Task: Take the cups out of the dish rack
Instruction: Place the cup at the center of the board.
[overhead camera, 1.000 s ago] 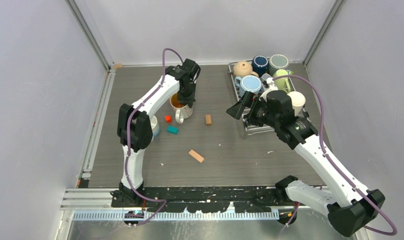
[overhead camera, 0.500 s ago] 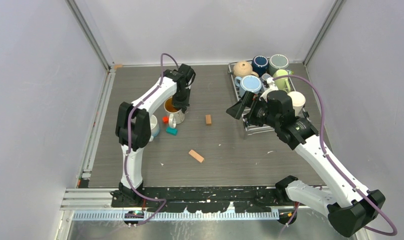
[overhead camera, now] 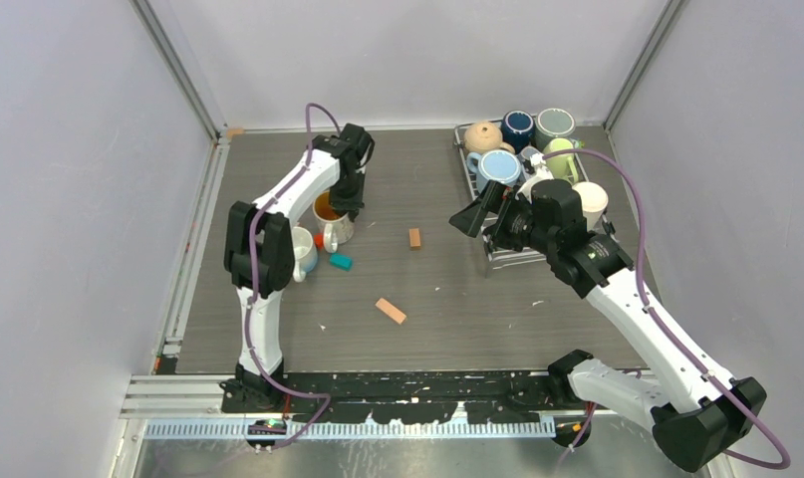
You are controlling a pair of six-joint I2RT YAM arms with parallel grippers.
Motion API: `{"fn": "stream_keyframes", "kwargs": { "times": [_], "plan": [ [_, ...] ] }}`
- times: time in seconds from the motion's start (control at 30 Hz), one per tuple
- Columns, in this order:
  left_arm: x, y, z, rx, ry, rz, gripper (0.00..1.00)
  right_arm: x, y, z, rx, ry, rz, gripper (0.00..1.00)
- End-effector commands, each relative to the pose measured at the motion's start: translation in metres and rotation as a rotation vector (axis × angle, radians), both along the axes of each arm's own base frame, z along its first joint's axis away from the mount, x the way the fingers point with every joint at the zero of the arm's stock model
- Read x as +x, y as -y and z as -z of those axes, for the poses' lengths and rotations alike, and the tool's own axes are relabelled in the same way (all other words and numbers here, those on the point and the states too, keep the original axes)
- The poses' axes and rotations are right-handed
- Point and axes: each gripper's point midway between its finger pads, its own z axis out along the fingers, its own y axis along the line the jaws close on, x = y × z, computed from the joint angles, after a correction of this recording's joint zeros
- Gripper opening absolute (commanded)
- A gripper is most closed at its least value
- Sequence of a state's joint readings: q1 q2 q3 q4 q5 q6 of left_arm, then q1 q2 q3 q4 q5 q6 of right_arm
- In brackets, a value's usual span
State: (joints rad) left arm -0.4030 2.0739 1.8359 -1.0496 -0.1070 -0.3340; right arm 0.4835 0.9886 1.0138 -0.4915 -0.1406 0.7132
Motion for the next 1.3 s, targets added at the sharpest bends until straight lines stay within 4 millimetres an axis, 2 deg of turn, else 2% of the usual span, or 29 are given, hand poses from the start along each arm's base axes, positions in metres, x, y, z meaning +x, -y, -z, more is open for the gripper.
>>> {"fn": "stream_keyframes", "kwargs": {
  "times": [0.0,0.17,0.5,0.77,0.97,1.27],
  "plan": [
    [0.016,-0.02,-0.019,0.059,0.069,-0.014,0.0,0.005,-0.005,-0.016,0.033,0.051,-0.005,1.0],
    [0.017,-0.023,-0.017,0.066,0.062,-0.016,0.0,0.005,-0.005,-0.015,0.031,0.049,-0.005,1.0],
    [0.013,-0.006,-0.019,-0.032,0.05,-0.012,0.01,0.004,-0.001,-0.014,0.014,0.046,0.004,1.0],
    [0.012,-0.002,-0.02,-0.054,0.044,-0.015,0.12,0.004,-0.002,-0.013,0.013,0.041,0.002,1.0],
    [0.016,0.0,-0.028,-0.067,0.066,-0.014,0.17,0.005,-0.003,-0.013,0.01,0.039,0.0,1.0],
    [0.019,0.002,-0.036,-0.074,0.076,-0.008,0.31,0.006,-0.002,-0.011,0.004,0.035,0.001,1.0]
  ]
}}
